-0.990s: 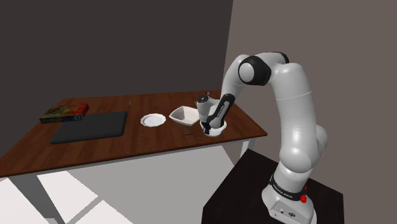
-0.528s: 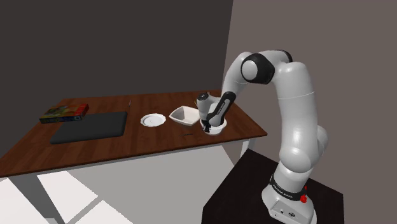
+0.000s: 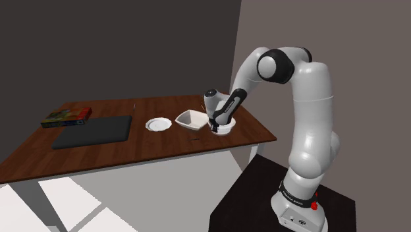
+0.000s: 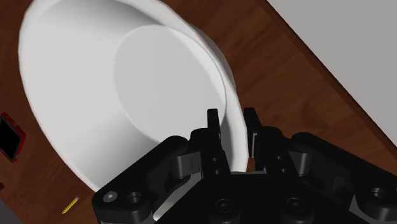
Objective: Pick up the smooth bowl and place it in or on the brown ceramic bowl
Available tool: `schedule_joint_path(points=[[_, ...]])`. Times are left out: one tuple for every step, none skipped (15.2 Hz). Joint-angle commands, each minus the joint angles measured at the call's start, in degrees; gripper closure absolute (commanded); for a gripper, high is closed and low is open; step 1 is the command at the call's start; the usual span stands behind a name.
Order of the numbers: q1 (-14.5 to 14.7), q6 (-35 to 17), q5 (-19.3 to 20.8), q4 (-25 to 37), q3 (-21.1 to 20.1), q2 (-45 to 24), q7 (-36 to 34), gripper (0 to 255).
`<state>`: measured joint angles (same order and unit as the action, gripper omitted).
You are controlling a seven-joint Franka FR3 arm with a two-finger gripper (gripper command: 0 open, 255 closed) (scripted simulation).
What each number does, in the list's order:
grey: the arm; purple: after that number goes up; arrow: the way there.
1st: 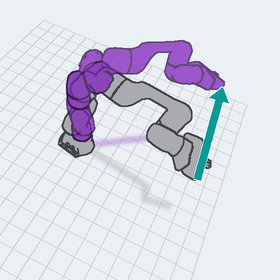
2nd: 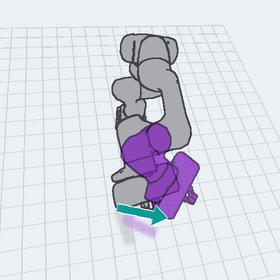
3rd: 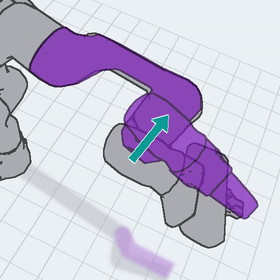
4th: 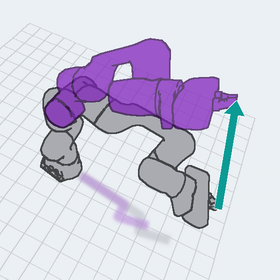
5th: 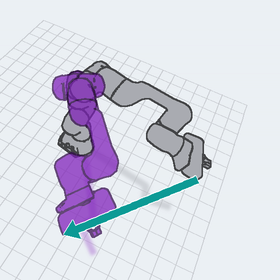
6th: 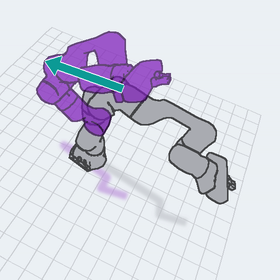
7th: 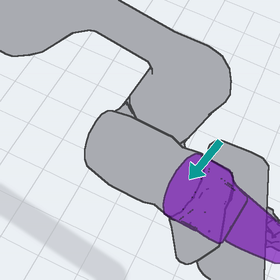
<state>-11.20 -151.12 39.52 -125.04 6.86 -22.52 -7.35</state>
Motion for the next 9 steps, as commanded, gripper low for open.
schedule_joint_path(points=[[-0.27, 1.0, -0.78, -0.1, -0.36, 1.26, 1.06, 255], [-0.36, 1.53, -1.17, -0.19, -0.54, 1.94, 1.55, 255], [-0.46, 2.06, -1.56, -0.28, -0.72, 2.6, 2.04, 255], [-0.54, 2.6, -1.95, -0.35, -0.89, 3.26, 2.53, 255], [-0.63, 3.15, -2.34, -0.41, -1.05, 3.91, 3.02, 255], [-0.7, 3.69, -2.73, -0.45, -1.21, 4.56, 3.5, 255], [-0.77, 4.24, -3.11, -0.49, -1.37, 5.19, 3.99, 255], [-0.83, 4.8, -3.5, -0.51, -1.51, 5.82, 4.47, 255], [-0.89, 5.36, -3.88, -0.51, -1.66, 6.44, 4.94, 255]])
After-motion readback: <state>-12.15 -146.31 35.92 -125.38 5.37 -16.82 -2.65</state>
